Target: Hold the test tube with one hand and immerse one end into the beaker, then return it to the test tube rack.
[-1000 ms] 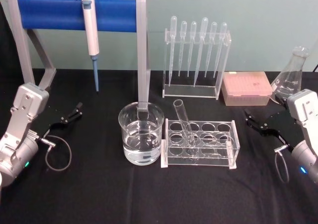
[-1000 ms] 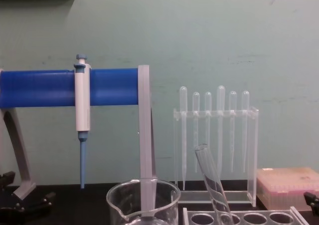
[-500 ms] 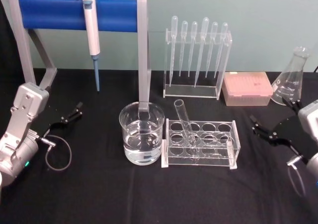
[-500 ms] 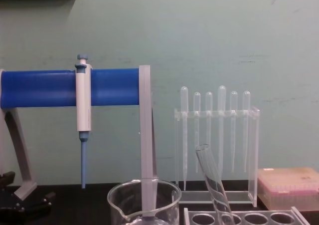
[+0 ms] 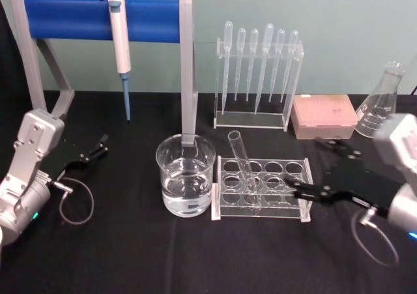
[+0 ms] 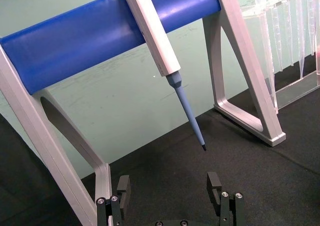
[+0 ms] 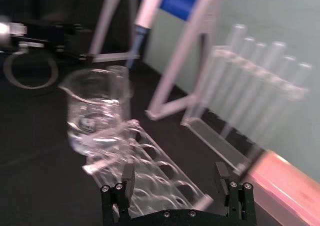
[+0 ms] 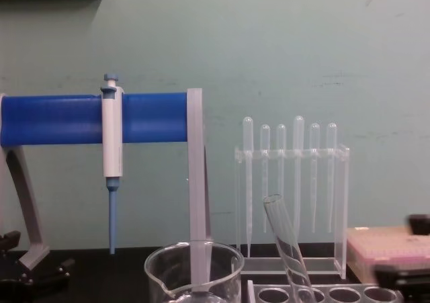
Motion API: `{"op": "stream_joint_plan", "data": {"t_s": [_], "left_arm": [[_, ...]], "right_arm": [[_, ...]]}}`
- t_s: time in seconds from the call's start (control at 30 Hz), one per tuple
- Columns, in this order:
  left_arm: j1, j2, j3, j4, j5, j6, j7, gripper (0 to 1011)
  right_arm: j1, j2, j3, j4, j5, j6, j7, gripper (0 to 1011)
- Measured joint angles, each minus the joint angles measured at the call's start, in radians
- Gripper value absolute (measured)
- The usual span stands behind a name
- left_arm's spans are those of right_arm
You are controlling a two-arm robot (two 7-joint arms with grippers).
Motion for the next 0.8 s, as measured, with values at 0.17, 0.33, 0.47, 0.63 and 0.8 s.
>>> {"op": "stream_joint_plan", "data": {"t_s": [0.17,0.33,0.47,0.63,0.8], "left_arm": [[0.0,0.0,0.0,0.0,0.0,0.0,0.0,1000],[0.0,0.0,0.0,0.0,0.0,0.0,0.0,1000],[0.0,0.0,0.0,0.0,0.0,0.0,0.0,1000],[0.0,0.0,0.0,0.0,0.0,0.0,0.0,1000],[0.0,0.0,0.0,0.0,0.0,0.0,0.0,1000]], "right_arm": [[0.113,-0.044,-0.065,0.051,-0.018,0.05,0.117,1003],[0.205,-0.097,-0.113,0.11,-0.052,0.083,0.188,1002],[0.26,-0.152,-0.134,0.167,-0.069,0.092,0.222,1002],[0.281,-0.2,-0.138,0.206,-0.071,0.083,0.241,1002],[0.289,-0.228,-0.145,0.225,-0.072,0.076,0.253,1002]]}}
